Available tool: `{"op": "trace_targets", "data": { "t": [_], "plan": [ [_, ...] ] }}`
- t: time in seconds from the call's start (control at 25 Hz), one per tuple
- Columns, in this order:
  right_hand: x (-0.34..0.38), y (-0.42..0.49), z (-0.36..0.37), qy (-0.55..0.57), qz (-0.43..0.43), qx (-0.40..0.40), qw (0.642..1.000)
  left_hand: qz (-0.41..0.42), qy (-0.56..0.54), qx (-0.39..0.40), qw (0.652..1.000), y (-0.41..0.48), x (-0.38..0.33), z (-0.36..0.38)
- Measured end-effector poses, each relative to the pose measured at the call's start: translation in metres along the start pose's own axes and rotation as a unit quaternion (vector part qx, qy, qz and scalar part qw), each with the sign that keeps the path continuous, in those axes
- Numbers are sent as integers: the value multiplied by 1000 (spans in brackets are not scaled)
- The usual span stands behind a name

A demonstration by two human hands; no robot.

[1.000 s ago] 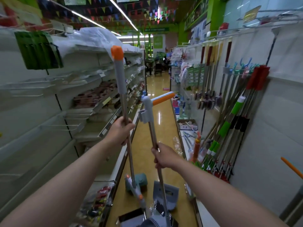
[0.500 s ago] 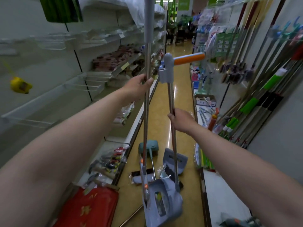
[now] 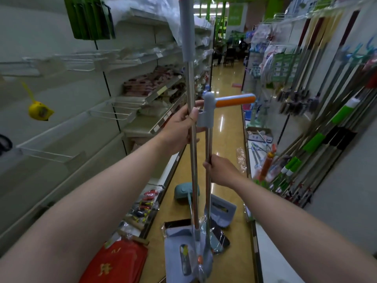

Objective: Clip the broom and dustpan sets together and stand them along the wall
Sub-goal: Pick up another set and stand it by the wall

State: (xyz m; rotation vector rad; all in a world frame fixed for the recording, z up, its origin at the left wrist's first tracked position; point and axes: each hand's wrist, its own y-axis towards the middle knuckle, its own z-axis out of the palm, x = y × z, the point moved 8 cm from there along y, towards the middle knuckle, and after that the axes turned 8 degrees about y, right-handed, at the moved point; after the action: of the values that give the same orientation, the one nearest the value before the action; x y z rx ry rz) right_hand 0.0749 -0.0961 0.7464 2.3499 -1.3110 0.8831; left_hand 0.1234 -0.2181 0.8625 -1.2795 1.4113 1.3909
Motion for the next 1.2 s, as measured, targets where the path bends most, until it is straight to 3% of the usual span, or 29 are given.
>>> {"op": "trace_targets", "data": {
  "t": [0.32, 0.84, 1.04, 1.2],
  "plan": [
    [16, -14, 0, 28, -14, 8, 999, 33, 0, 20, 999, -10, -2, 10],
    [36, -32, 0, 65, -18, 17, 998, 72, -14, -30, 997, -29, 16, 8],
    [31, -33, 3, 72, -11, 27, 997, 64, -25, -11, 998, -27, 17, 13],
    [36, -36, 3, 74, -22, 43, 996, 13, -2, 7, 1000, -27, 18, 18]
  ]
}}
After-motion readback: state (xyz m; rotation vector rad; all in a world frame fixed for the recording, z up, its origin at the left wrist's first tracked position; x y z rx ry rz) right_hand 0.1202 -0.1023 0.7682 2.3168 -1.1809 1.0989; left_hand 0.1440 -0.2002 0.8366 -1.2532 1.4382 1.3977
